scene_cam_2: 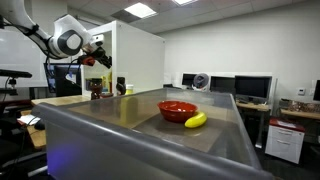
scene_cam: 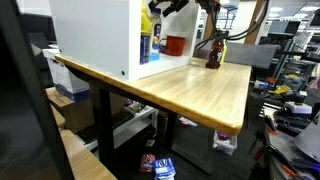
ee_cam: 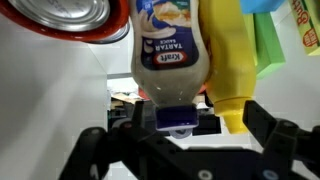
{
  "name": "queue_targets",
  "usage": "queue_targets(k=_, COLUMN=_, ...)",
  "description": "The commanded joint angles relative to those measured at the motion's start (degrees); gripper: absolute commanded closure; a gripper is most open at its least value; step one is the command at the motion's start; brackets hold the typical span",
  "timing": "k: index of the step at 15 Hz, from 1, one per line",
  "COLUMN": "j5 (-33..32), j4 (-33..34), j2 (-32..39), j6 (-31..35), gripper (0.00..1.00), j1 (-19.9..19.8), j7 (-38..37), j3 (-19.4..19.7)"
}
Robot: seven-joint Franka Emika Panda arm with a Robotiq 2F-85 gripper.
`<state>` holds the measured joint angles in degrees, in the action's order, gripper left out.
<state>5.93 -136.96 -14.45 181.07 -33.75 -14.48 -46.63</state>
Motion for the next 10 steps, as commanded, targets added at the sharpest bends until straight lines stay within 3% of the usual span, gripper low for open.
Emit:
queue_targets(k=1, j5=-1.8, j4=3.1, j2=1.5, j6=-1.8, gripper=0.0, j1=-4.2, j7=-1.1, j3=-3.6)
queue_targets(k=8, j5=-1.4, j4=3.8, j2=1.4, j6=-3.1, gripper=0.0, j1=-9.3, j7=-1.2, j3=-7.1)
queue_targets(k=9, j5=-1.5, j4=3.8, j2=1.4, j6=-3.3, gripper=0.04, j1=-10.1, j7=-1.2, j3=-7.5)
queue_targets(k=10, j5=-1.5, j4=3.8, j2=1.3, j6=-3.4, gripper=0.26, j1=-10.9, j7=-1.2, j3=-8.0)
